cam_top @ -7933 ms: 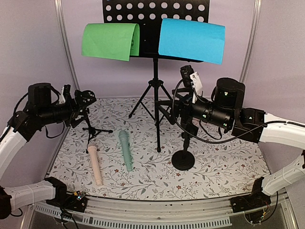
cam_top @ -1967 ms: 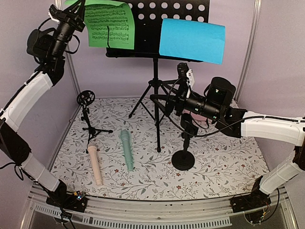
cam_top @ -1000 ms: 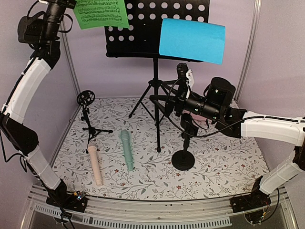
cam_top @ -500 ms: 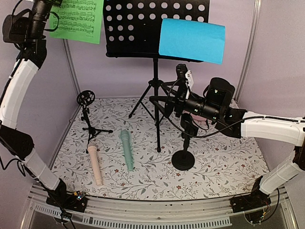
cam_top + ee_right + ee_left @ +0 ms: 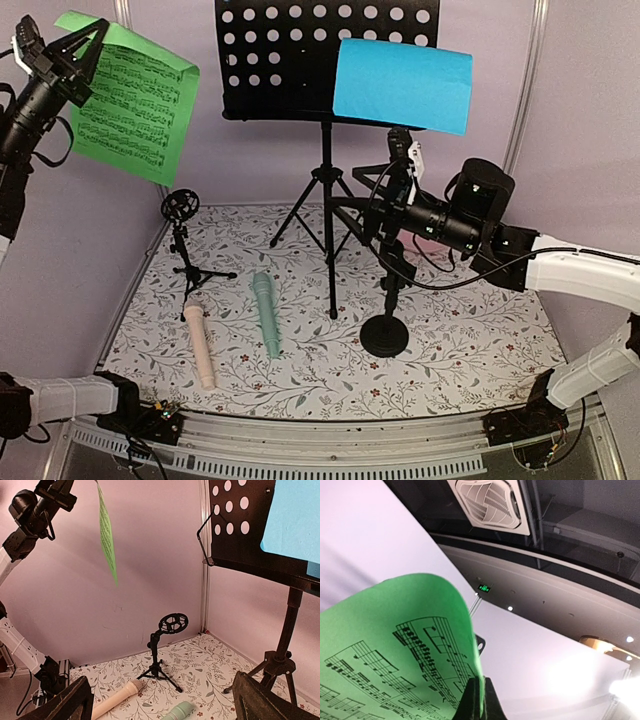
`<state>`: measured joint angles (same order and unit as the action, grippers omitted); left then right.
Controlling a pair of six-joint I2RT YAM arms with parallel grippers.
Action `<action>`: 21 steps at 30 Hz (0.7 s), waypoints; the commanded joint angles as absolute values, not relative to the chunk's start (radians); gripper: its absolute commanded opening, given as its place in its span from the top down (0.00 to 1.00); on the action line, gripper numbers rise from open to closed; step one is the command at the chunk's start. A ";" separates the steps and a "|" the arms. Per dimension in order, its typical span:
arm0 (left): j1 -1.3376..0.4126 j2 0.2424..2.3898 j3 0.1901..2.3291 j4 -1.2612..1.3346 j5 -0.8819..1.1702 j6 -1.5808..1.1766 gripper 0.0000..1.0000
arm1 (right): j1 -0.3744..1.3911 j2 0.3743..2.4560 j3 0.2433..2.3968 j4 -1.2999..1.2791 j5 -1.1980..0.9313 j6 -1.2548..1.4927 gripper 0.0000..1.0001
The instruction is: Pack up the instrument practice props
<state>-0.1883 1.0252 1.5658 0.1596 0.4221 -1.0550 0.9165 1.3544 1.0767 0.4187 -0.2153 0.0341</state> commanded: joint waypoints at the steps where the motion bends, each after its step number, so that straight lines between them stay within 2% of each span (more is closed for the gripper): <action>1: -0.176 1.032 1.560 -0.145 0.524 -0.912 1.00 | 0.925 1.307 1.037 0.368 -0.226 0.063 0.01; 5: -0.176 1.035 1.556 -0.276 0.629 -0.853 1.00 | 0.926 1.279 1.019 0.332 -0.279 0.092 0.01; 13: -0.185 1.090 1.623 -0.634 0.697 -0.774 1.00 | 0.926 1.220 0.977 0.241 -0.442 0.144 0.01; 21: -0.296 1.047 1.580 -0.816 0.553 -0.784 1.00 | 0.927 1.108 0.869 0.225 -0.410 0.191 0.01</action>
